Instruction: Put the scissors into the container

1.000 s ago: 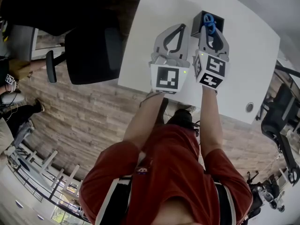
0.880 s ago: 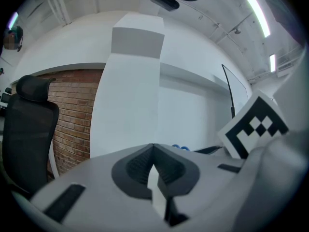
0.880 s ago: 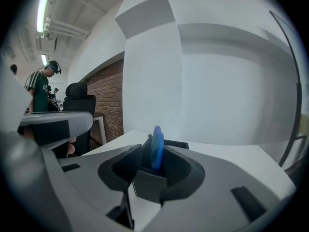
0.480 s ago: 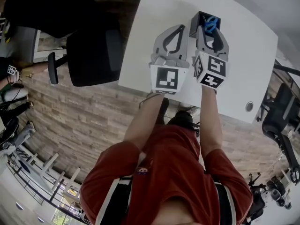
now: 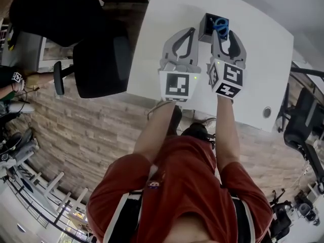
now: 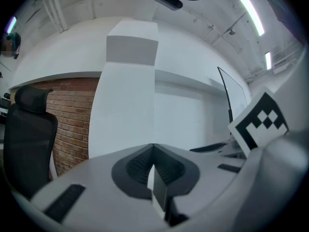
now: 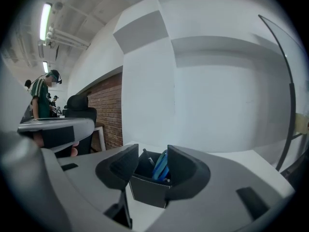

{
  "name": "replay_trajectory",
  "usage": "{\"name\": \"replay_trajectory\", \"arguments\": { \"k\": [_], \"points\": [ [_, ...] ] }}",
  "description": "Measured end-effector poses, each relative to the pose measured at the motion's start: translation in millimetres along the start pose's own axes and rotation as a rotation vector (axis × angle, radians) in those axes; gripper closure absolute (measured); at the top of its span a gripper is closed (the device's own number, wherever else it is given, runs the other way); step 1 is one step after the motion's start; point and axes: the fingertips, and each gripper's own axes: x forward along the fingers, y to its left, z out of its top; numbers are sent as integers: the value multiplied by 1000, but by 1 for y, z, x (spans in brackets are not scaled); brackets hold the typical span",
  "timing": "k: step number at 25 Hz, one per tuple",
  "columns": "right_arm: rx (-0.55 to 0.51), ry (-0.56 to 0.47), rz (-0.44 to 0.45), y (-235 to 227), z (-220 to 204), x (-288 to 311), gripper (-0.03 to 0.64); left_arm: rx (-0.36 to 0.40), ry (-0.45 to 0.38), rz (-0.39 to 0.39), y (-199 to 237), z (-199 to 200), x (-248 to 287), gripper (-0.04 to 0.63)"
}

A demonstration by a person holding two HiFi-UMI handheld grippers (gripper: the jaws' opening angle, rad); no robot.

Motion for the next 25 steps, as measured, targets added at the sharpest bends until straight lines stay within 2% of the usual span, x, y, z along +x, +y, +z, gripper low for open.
{"name": "replay_trajectory", "arguments": {
  "k": [14,20,25],
  "points": [
    [-3,-151,-6,-22,48,-66,420,59,-51,-2,-30,50,-22,583],
    [-22,-239,-17,-39,83,-110,420,89,-96,-30,-61,86,-31,583],
    [-67,-292,-12,-55,105,-153,420,100,-94,-59,-94,107,-38,583]
  ]
}}
